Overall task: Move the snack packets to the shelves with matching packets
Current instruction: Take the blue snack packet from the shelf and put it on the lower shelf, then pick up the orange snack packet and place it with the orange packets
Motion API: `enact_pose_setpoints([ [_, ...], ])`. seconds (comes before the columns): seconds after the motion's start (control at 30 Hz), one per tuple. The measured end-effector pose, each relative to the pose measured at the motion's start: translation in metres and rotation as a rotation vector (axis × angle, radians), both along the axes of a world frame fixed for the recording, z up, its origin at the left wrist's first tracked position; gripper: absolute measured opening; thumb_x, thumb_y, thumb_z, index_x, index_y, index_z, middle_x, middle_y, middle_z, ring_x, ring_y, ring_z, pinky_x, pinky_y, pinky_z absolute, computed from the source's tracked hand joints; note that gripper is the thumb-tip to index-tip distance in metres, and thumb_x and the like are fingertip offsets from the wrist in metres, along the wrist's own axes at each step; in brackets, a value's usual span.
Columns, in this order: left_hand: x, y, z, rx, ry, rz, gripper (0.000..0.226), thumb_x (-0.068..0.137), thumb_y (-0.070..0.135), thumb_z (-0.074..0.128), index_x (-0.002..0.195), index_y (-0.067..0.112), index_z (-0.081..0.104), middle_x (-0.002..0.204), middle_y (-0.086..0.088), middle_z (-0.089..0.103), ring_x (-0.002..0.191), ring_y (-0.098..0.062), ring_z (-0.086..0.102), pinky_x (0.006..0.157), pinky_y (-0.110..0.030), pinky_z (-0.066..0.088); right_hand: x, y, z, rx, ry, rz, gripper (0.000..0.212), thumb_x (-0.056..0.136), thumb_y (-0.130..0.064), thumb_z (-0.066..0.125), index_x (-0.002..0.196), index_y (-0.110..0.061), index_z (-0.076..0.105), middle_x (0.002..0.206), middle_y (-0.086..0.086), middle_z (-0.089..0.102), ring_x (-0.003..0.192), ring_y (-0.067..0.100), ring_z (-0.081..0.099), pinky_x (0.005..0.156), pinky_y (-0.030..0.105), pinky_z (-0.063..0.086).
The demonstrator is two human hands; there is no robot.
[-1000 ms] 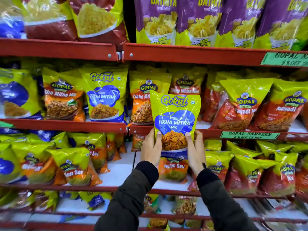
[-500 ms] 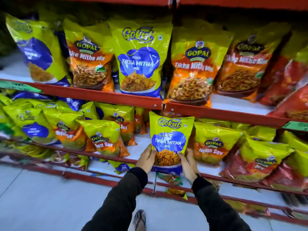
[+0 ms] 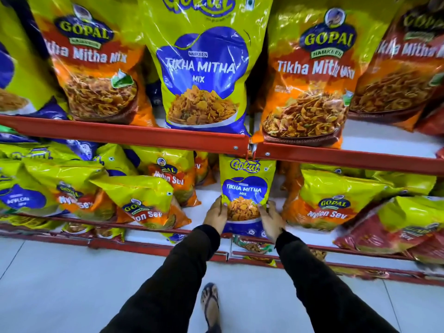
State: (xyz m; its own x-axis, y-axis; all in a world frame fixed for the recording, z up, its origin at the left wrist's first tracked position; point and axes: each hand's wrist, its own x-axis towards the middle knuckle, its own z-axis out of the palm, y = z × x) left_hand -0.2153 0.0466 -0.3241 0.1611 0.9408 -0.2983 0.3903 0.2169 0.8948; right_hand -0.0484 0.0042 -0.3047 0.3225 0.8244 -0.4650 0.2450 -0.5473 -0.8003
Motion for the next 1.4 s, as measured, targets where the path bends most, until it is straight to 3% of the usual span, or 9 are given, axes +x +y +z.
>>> enact_pose_setpoints([
  [0.1,0.002,-0.003,0.005,0.003,0.042,0.02,0.037,0.103,0.018,0.034,0.136,0.008,0.048,0.137,-0.015,0.058,0.127,-0.031,0.053,0.109,-0.041,0.041,0.002,-0.003,0.006,-0.028,-0.03,0.073,0.059,0.105,-0.038,0.04,0.155,-0.01,0.027,0.157,0.016,0.043,0.144,0.033,0.043,0.119,0.041,0.034],
  [0.23,0.0,-0.017,0.01,0.061,0.106,0.073,0.038,0.101,0.021,0.041,0.135,0.006,0.049,0.136,-0.017,0.058,0.126,-0.033,0.054,0.106,-0.035,0.042,0.002,-0.017,0.018,0.068,-0.113,0.095,0.055,0.103,-0.029,0.047,0.153,-0.01,0.032,0.157,0.015,0.043,0.146,0.032,0.039,0.121,0.042,0.031],
  [0.4,0.001,-0.054,0.042,0.266,0.149,0.115,0.038,0.1,0.024,0.045,0.135,0.012,0.05,0.137,-0.012,0.057,0.127,-0.026,0.052,0.091,-0.01,0.03,-0.004,-0.049,0.051,0.346,-0.316,0.167,0.048,0.102,-0.027,0.05,0.147,-0.012,0.04,0.15,0.012,0.047,0.14,0.025,0.045,0.108,0.024,0.033],
  [0.5,0.001,-0.075,0.082,0.483,0.167,0.155,0.036,0.1,0.022,0.043,0.135,0.015,0.05,0.138,-0.008,0.055,0.129,-0.023,0.049,0.098,-0.016,0.032,-0.012,-0.061,0.091,0.549,-0.364,0.204,0.044,0.102,-0.032,0.045,0.145,-0.02,0.042,0.143,0.007,0.047,0.129,0.018,0.049,0.097,0.017,0.034],
  [0.63,-0.009,-0.08,0.153,0.766,0.172,0.222,0.035,0.101,0.028,0.039,0.134,0.023,0.049,0.134,0.001,0.056,0.124,-0.014,0.049,0.104,-0.029,0.039,-0.03,-0.06,0.157,0.818,-0.433,0.229,0.039,0.103,-0.032,0.044,0.139,-0.018,0.048,0.138,0.003,0.05,0.133,0.017,0.047,0.109,0.022,0.033],
  [0.87,-0.049,-0.037,0.272,1.072,0.19,0.354,0.033,0.1,0.027,0.042,0.131,0.023,0.05,0.13,0.004,0.058,0.123,-0.013,0.051,0.104,-0.031,0.039,-0.074,-0.019,0.268,1.081,-0.403,0.219,0.041,0.1,-0.036,0.047,0.137,-0.019,0.05,0.135,0.001,0.051,0.127,0.016,0.051,0.108,0.033,0.043],
  [1.17,-0.139,0.04,0.34,1.163,0.201,0.407,0.036,0.101,0.029,0.04,0.135,0.021,0.047,0.136,0.0,0.054,0.13,-0.017,0.046,0.106,-0.027,0.035,-0.171,0.066,0.334,0.918,-0.24,0.272,0.047,0.099,-0.036,0.053,0.139,-0.012,0.053,0.132,0.007,0.066,0.123,0.025,0.061,0.107,0.036,0.046],
  [1.3,-0.176,0.081,0.339,0.989,0.202,0.452,0.049,0.102,0.03,0.039,0.147,0.013,0.035,0.155,-0.007,0.037,0.147,-0.021,0.027,0.117,-0.032,0.02,-0.208,0.106,0.333,0.743,-0.232,0.221,0.043,0.099,-0.041,0.049,0.11,-0.004,0.071,0.112,0.018,0.074,0.111,0.034,0.066,0.08,0.03,0.042],
  [1.4,-0.199,0.109,0.335,0.799,0.135,0.515,0.057,0.102,0.029,0.037,0.152,0.004,0.023,0.16,-0.016,0.023,0.15,-0.027,0.019,0.118,-0.034,0.015,-0.224,0.133,0.327,0.562,-0.262,0.204,0.052,0.1,-0.045,0.043,0.087,0.001,0.064,0.104,0.031,0.064,0.105,0.04,0.063,0.076,0.036,0.038],
])
